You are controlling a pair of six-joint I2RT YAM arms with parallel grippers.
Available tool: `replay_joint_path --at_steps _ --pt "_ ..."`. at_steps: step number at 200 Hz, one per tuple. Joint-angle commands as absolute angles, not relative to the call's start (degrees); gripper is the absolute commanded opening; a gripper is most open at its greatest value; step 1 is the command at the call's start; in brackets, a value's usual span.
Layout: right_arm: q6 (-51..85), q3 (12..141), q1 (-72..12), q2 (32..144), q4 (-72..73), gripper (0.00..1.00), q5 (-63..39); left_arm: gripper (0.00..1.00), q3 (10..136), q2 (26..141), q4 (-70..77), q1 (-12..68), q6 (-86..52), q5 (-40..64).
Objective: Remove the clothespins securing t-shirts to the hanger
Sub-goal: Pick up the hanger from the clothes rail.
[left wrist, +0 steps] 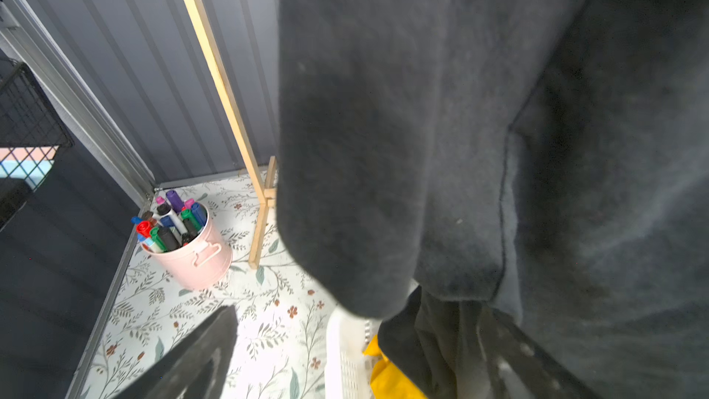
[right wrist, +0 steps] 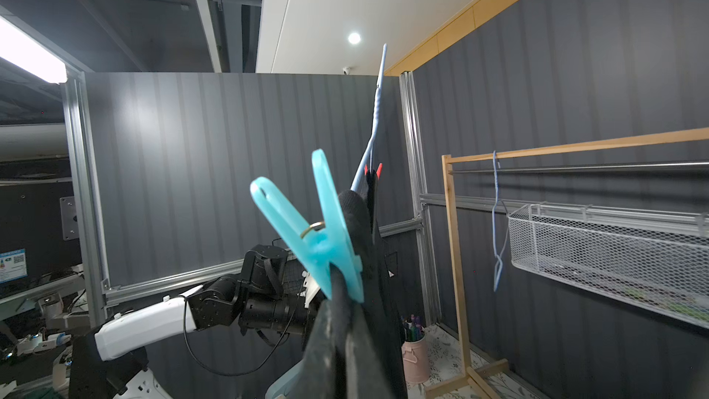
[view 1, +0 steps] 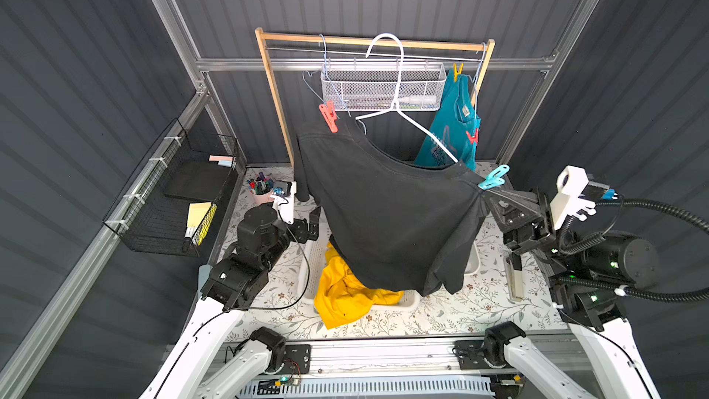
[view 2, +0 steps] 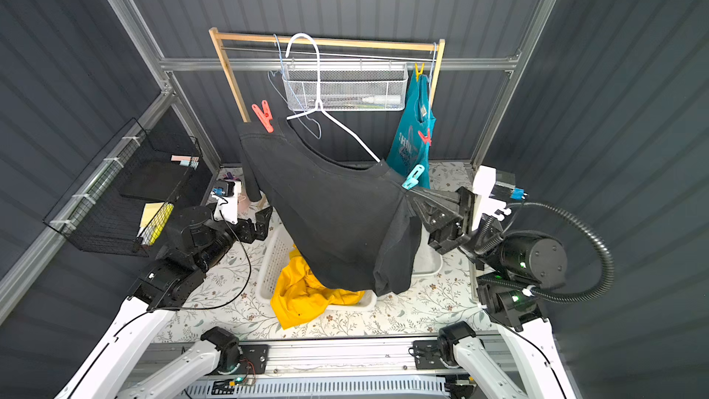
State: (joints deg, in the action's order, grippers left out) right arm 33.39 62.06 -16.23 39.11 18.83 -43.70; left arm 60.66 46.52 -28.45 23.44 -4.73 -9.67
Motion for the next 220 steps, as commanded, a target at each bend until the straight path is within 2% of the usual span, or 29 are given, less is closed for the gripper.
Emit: replay_joint_path --at_steps 1,30,78,117,150,220 --pt "31.96 60.74 -16.44 37.25 20.11 0.0 -44.86 1.0 66.15 47.51 -35.33 23.16 -3.76 -7.97" --pt "31.73 57.57 -16.52 35.12 19.06 0.0 -46.54 1.0 68.38 47.4 -38.2 23.13 -6.88 -6.53" --pt "33.16 53.72 -16.85 33.62 17.75 0.0 -51.06 1.0 65.39 44.1 -36.24 23.2 -12.75 -5.37" --pt "32.95 49.35 -18.09 32.65 17.74 0.0 -51.15 1.0 68.3 45.89 -37.45 23.17 -14.07 -2.46" --pt "27.78 47.96 -18.37 32.52 11.04 0.0 -52.17 1.0 69.07 45.34 -36.14 23.19 -15.51 -1.13" --pt "28.54 45.09 -19.8 34.34 12.74 0.0 -52.08 1.0 75.29 47.71 -36.14 23.13 -15.03 4.22"
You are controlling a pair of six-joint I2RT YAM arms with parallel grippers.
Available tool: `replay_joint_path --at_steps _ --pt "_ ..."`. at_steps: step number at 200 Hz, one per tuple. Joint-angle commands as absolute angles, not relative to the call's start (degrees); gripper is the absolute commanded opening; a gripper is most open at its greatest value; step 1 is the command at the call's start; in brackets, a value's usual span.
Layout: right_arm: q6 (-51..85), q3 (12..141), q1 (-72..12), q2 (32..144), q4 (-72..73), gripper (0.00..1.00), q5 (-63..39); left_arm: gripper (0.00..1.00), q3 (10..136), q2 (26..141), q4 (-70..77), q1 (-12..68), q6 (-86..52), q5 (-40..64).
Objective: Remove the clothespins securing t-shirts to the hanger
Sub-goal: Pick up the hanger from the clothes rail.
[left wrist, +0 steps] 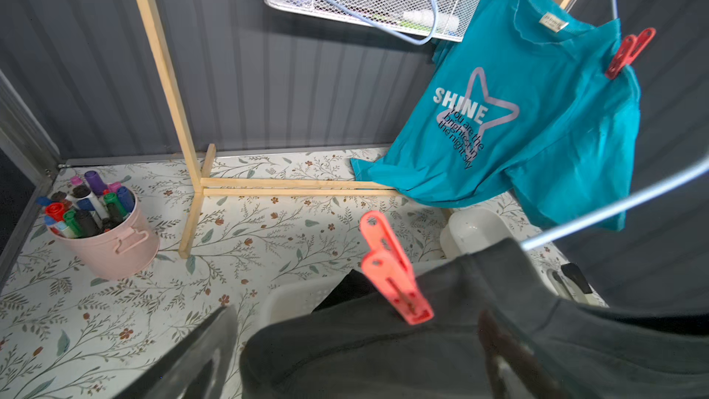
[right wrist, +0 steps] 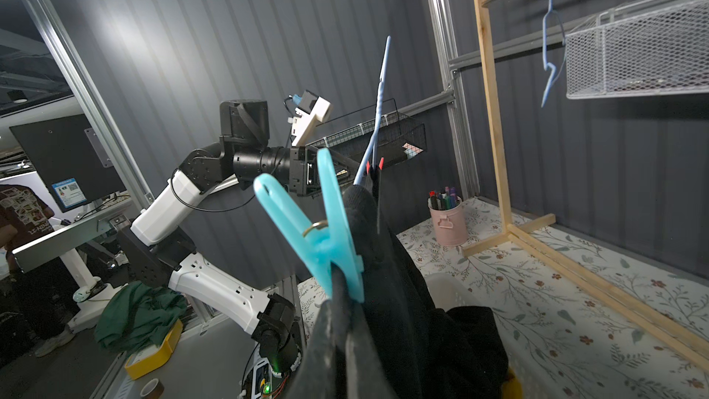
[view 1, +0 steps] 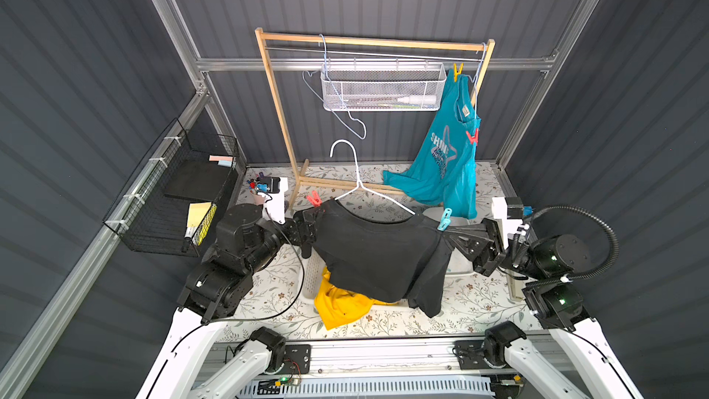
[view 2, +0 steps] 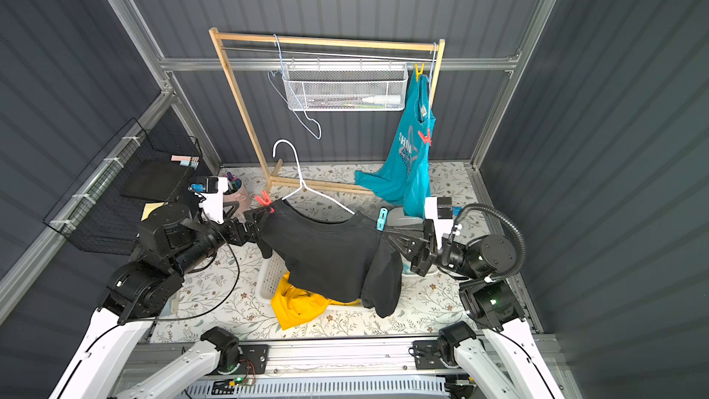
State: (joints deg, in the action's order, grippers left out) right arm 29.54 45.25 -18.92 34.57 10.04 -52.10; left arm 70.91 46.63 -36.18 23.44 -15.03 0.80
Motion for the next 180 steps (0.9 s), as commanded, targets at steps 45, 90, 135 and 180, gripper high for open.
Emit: replay_joint_path --at_steps 45,90,135,180 --pt "25.96 42.34 -21.56 36.17 13.25 0.0 -51.25 1.0 71.73 47.61 -31.92 23.15 -18.08 9.88" --pt "23.56 39.38 -22.93 38.03 14.58 0.0 -51.25 0.99 71.33 50.83 -28.54 23.2 -20.85 13.62" --pt "22.78 37.58 -23.93 38.71 15.61 0.0 -51.15 0.98 66.82 51.17 -21.77 23.12 -24.27 15.96" --pt "22.29 37.62 -24.3 38.64 14.74 0.0 -51.03 0.88 64.61 53.5 -17.54 23.19 -26.4 19.68"
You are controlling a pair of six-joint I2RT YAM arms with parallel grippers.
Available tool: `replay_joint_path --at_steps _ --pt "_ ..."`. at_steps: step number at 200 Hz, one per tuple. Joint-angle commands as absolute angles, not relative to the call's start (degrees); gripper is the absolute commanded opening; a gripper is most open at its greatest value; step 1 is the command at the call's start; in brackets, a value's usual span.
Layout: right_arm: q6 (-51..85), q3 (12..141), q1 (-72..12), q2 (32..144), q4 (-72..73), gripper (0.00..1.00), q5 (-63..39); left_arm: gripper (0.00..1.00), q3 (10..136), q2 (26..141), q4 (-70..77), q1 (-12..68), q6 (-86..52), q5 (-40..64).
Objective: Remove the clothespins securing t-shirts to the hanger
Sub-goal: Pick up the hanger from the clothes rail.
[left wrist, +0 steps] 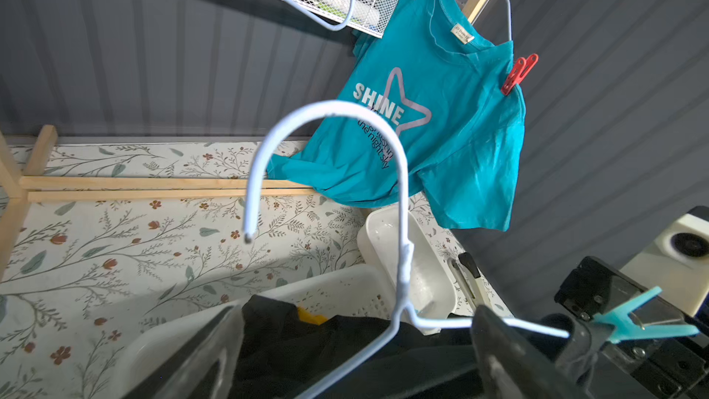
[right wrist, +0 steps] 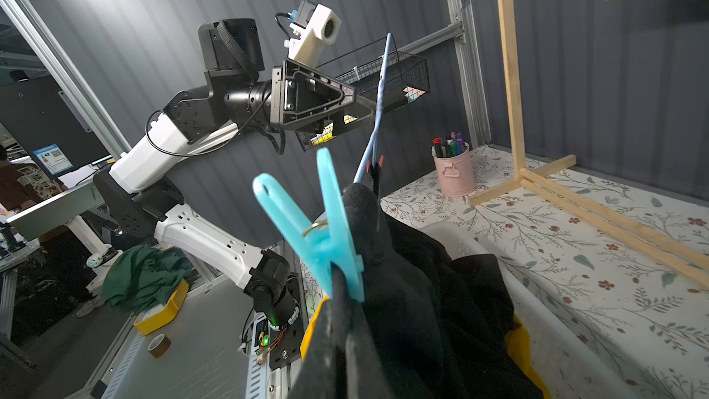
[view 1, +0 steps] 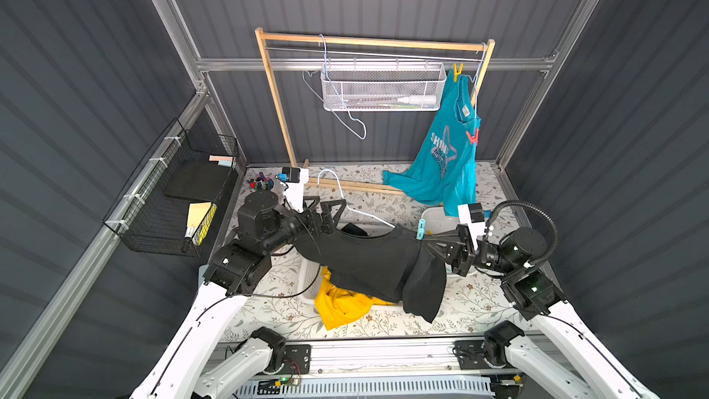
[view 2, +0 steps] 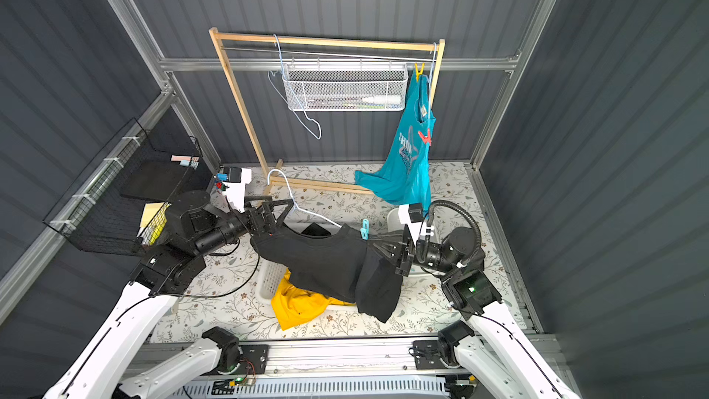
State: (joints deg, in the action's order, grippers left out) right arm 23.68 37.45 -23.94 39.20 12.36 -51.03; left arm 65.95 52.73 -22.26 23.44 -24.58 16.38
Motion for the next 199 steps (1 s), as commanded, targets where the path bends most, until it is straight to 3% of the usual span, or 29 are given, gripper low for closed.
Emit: replay_joint_path --at_steps 1,49,90,124,136,149,163,199 --pt "22.31 37.66 -24.32 38.66 14.66 0.0 -51.0 0.87 64.56 53.56 -17.47 23.15 -26.43 19.68" --pt "21.56 37.38 -24.69 37.69 12.58 0.0 -49.63 0.66 64.25 55.56 -14.55 23.2 -26.72 20.84" --pt "21.87 37.35 -25.04 37.45 12.17 0.0 -48.92 0.33 63.69 56.81 -12.15 23.2 -26.21 23.03" --pt "20.56 37.48 -25.1 37.34 9.77 0.0 -46.86 0.0 63.02 57.65 -11.26 23.18 -25.65 23.3" --pt "20.56 37.84 -25.14 37.41 8.3 0.13 -45.43 0.0 62.84 57.66 -11.38 23.12 -24.69 23.29" --pt "20.03 38.8 -25.07 37.53 5.54 0.2 -43.3 0.0 62.96 57.57 -11.82 23.2 -22.6 23.29" --pt "18.98 40.23 -25.13 37.2 1.94 0.37 -42.32 0.0 63.83 57.66 -12.82 23.13 -19.89 23.3" --pt "15.73 41.75 -25.12 34.52 -4.41 0.62 -39.7 0.0 66.24 58.72 -15.39 23.18 -14.96 23.29"
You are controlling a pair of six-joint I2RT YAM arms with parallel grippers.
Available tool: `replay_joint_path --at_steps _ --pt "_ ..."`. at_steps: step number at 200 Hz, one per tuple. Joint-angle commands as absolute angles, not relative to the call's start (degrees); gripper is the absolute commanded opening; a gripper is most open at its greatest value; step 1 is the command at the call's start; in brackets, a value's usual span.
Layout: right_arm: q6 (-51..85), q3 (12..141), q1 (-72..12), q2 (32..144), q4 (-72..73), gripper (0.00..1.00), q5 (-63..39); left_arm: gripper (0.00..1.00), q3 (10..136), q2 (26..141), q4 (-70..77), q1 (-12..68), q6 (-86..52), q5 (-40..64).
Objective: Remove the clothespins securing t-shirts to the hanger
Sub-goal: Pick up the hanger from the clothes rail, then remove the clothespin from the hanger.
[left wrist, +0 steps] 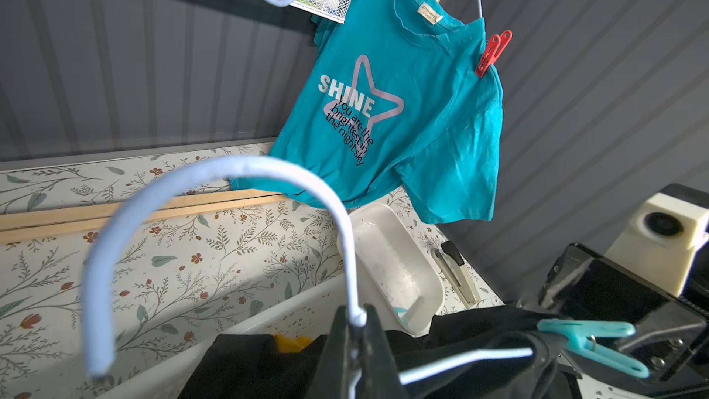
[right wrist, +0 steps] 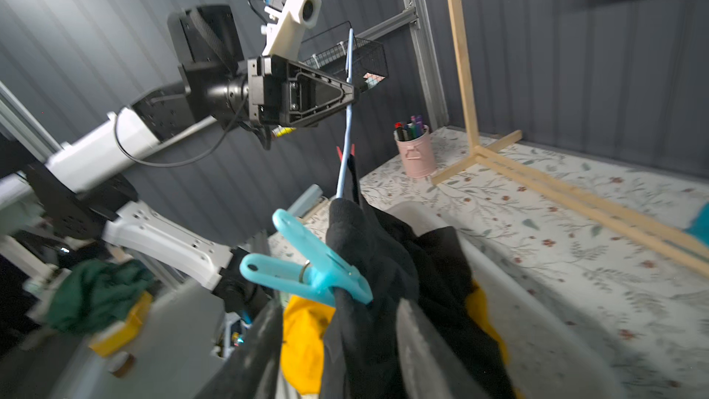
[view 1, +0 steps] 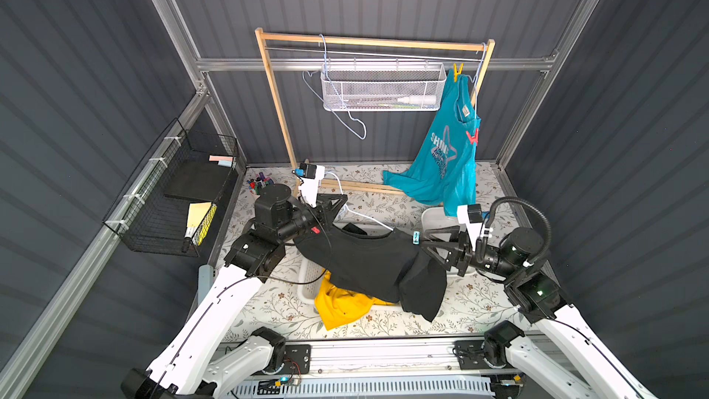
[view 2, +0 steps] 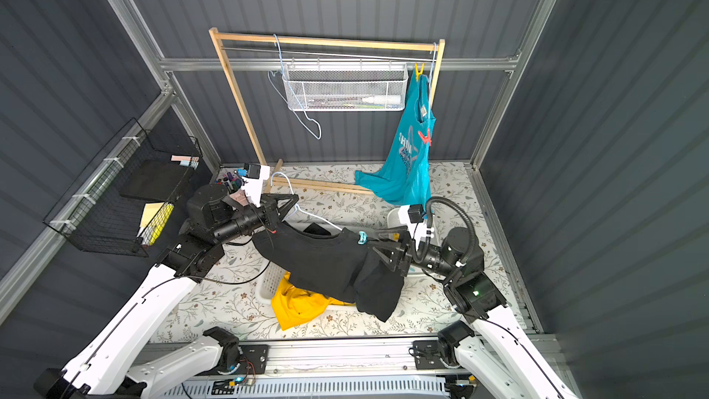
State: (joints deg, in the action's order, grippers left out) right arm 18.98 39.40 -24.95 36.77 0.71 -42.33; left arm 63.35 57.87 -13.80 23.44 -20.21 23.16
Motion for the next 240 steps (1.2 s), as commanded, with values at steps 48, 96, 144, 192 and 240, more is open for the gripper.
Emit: replay_joint_path --at_steps 48,96,144,192,240 --pt "13.12 43.57 -25.12 31.3 -10.92 0.86 -37.07 0.0 69.04 61.88 -15.67 23.2 -6.68 27.89" --pt "10.88 43.95 -25.13 28.95 -14.89 0.99 -34.52 0.0 70.97 66.83 -16.6 23.2 -2.08 32.2" --pt "3.77 46.53 -25.08 28.82 -21.51 0.99 -31.49 0.0 72.28 69.52 -15.07 23.2 5.53 39.04" --pt "-7.64 51.25 -25.14 30.78 -33.35 0.99 -29.76 0.0 70.75 70.13 -14.8 23.16 11.12 42.08" --pt "-15.66 52.98 -25.09 31.35 -36.97 0.99 -31.19 0.0 64.99 67.32 -11.71 23.19 10.38 36.69"
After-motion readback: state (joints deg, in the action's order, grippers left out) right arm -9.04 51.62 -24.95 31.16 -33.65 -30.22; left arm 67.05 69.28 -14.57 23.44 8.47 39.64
